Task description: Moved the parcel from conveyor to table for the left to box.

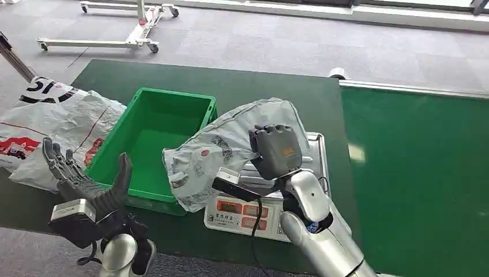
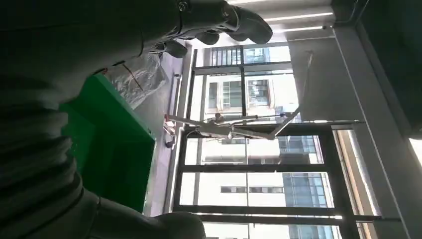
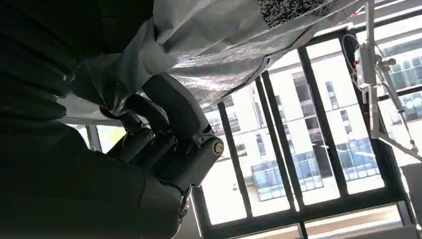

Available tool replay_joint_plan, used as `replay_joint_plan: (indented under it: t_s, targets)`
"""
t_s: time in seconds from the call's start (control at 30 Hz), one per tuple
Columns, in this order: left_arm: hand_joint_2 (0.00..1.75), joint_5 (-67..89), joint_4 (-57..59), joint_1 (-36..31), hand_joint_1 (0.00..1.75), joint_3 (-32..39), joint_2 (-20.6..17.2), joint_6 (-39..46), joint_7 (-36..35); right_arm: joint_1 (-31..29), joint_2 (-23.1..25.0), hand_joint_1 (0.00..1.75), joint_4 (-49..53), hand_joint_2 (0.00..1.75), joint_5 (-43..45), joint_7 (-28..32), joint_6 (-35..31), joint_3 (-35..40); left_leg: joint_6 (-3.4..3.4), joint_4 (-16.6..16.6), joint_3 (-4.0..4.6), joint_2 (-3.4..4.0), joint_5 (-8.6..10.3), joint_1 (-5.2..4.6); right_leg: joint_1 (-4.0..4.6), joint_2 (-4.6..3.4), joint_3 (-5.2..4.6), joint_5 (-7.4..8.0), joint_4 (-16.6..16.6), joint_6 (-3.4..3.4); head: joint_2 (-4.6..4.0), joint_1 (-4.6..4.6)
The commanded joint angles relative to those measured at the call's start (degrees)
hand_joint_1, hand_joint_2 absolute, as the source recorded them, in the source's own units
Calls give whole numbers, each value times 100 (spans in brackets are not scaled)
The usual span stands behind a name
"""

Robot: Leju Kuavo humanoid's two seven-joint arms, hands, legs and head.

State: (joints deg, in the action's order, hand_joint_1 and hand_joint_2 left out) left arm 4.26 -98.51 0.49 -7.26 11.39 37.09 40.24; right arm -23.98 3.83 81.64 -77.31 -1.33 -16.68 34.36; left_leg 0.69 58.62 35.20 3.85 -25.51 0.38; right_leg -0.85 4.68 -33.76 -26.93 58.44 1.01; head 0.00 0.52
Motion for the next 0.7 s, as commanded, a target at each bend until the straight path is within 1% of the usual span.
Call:
replay_joint_plan:
  t_s: [0.03, 0.13, 0.17, 0.2, 0.23, 0.27, 0.33, 0.37, 0.4, 0.43, 0.47, 0.5, 0.53, 0.57, 0.63, 0.67, 0.7]
  targets:
    - [175, -8, 181, -77, 0, -76, -175, 36, -24, -279, 0, 175, -399, 175, 47, -44, -2, 167, -2, -12, -16, -22, 2, 7, 1, -46, 13, 5, -14, -9, 0, 0]
    - [175, -13, 185, -95, 0, -56, -176, 47, -24, -353, 24, 175, -475, 175, 52, -47, -5, 183, 0, -9, -12, -15, 1, 2, -2, -38, 7, 3, -6, -7, 0, 0]
    - [175, -13, 185, -95, 0, -56, -176, 47, -24, -353, 24, 162, -475, 175, 52, -47, -5, 183, 0, -13, -17, -20, 1, 8, 2, -51, 14, 6, -14, -10, 0, 0]
    - [175, -11, 186, -108, 0, -39, -178, 59, -24, -390, 47, 164, -520, 175, 54, -57, -12, 191, 0, -6, -9, -14, 1, 1, -2, -36, 4, 3, -4, -7, 0, 0]
    - [175, -12, 183, -108, 0, -32, -181, 62, -24, -397, 54, 164, -535, 175, 42, -78, -30, 190, 0, -12, -14, -18, 2, 3, -2, -48, 9, 5, -9, -9, 0, 0]
    - [175, -14, 171, -106, 0, -27, -187, 75, -24, -410, 62, 166, -563, 175, 28, -99, -44, 194, 0, -6, -10, -12, 0, 2, -1, -38, 6, 3, -4, -7, 0, 2]
    - [175, -16, 132, -84, 0, -14, -198, 102, -24, -422, 83, 168, -591, 175, 16, -116, -56, 195, -1, -16, -20, -22, 3, 7, 2, -59, 15, 8, -16, -11, 0, 0]
    - [175, -20, 109, -66, 0, -11, -207, 111, -24, -426, 94, 168, -597, 175, 8, -122, -63, 195, 0, -8, -11, -13, 1, 3, -1, -39, 7, 4, -6, -7, 0, 2]
    - [175, -18, 101, -62, 0, -7, -207, 120, -24, -426, 98, 164, -599, 175, 6, -123, -64, 196, -1, -15, -17, -21, 2, 7, 2, -54, 14, 7, -16, -10, 0, 0]
    - [175, -20, 76, -36, 0, 1, -216, 124, -24, -429, 109, 161, -601, 175, -35, -158, -63, 200, 0, -9, -13, -12, 0, 3, -1, -41, 9, 3, -7, -7, 0, 0]
    - [175, -24, 59, -14, 0, 2, -220, 129, -24, -435, 108, 16, -617, 175, -110, -216, -45, 200, -1, -13, -17, -16, 1, 5, 0, -49, 13, 5, -12, -9, 0, 0]
    - [175, -26, 63, 0, 0, 10, -219, 115, -24, -448, 115, 0, -647, 175, -224, -288, 17, 226, -1, -8, -12, -10, -1, 2, -1, -40, 8, 3, -6, -7, 0, 0]
    - [175, -23, 79, 5, 0, 5, -222, 99, -24, -451, 124, 0, -669, 175, -309, -342, 103, 258, -1, -14, -17, -15, 1, 4, -1, -50, 12, 5, -12, -9, 0, 0]
    - [175, -27, 105, 3, 0, -5, -223, 71, -24, -430, 130, 0, -686, 175, -307, -347, 113, 270, 0, -8, -12, -10, 0, 0, -2, -34, 8, 2, -5, -6, 0, 0]
    - [175, -21, 154, -25, 0, -20, -213, 53, -24, -420, 123, 0, -703, 175, -309, -356, 132, 282, -1, -17, -23, -20, 1, 7, 2, -55, 20, 6, -18, -10, 0, 2]
    - [175, -19, 161, -34, 0, -28, -212, 55, -24, -414, 115, 0, -696, 0, -318, -373, 139, 281, 0, -10, -14, -13, 0, 2, -2, -37, 11, 3, -8, -7, 0, 0]
    - [175, -23, 165, -47, 0, -39, -212, 61, -24, -413, 101, 0, -675, 0, -330, -399, 156, 277, 0, -12, -16, -22, 1, 6, 2, -41, 16, 4, -13, -8, 0, 0]
